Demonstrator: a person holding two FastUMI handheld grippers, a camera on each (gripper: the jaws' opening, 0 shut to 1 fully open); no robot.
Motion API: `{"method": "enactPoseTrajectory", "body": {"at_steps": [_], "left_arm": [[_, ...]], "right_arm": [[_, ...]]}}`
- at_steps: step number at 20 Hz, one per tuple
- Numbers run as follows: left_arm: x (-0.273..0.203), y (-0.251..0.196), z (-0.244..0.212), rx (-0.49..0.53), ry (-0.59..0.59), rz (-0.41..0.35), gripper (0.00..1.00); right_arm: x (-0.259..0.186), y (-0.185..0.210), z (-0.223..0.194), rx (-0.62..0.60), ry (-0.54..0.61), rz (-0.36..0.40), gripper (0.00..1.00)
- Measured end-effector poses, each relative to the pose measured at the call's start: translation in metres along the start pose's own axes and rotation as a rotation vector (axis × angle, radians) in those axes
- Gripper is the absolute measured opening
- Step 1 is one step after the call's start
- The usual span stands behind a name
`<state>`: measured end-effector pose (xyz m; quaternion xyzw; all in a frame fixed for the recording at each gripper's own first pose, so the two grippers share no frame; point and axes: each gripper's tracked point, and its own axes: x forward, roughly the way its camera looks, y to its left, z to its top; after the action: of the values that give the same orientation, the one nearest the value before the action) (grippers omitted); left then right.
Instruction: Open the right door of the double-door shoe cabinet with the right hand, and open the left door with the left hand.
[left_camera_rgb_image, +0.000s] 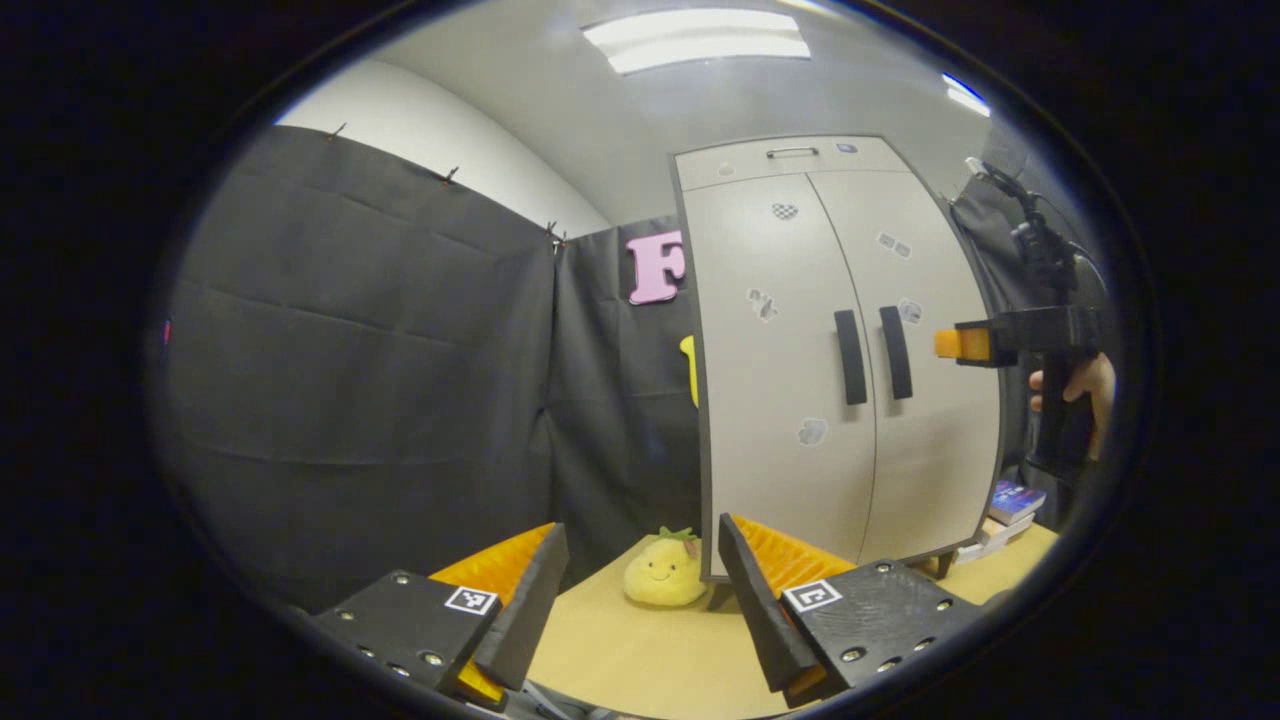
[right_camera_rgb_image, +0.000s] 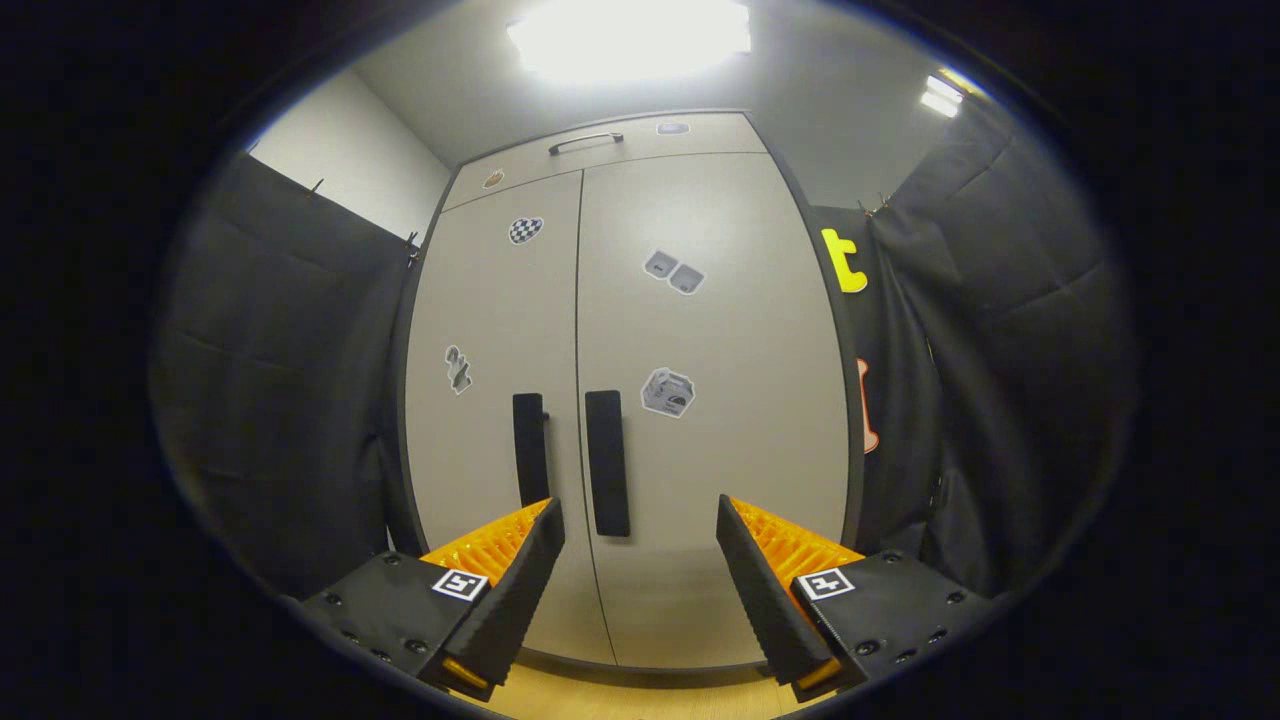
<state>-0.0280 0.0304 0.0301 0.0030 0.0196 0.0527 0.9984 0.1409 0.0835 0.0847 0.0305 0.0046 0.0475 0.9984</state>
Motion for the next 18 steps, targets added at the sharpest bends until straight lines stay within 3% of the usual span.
{"method": "enactPoseTrajectory", "body": {"at_steps": [5,6,10,13,16,17,18], "left_arm": [[-0.023,0.025,0.039,0.020,-0.004,0.055,0.88],[-0.010,0.016,0.015,0.024,-0.004,0.067,0.88],[-0.011,0.024,0.013,0.029,0.005,0.108,0.88],[-0.011,0.028,0.013,0.030,-0.001,0.134,0.88],[-0.013,0.033,0.013,0.027,0.001,0.155,0.88],[-0.016,0.039,0.011,0.028,0.000,0.164,0.88],[-0.018,0.043,0.011,0.029,-0.001,0.171,0.88]], "right_arm": [[0.051,0.013,-0.007,-0.011,0.057,-0.005,0.96],[0.058,0.015,-0.007,-0.018,0.062,-0.004,0.96],[0.086,0.024,0.001,-0.031,0.057,-0.006,0.96],[0.100,0.032,0.005,-0.042,0.065,-0.008,0.85],[0.112,0.034,0.003,-0.055,0.085,-0.040,0.84],[0.115,0.036,0.000,-0.044,0.092,-0.037,0.70],[0.116,0.036,-0.003,-0.032,0.108,-0.045,0.70]]}}
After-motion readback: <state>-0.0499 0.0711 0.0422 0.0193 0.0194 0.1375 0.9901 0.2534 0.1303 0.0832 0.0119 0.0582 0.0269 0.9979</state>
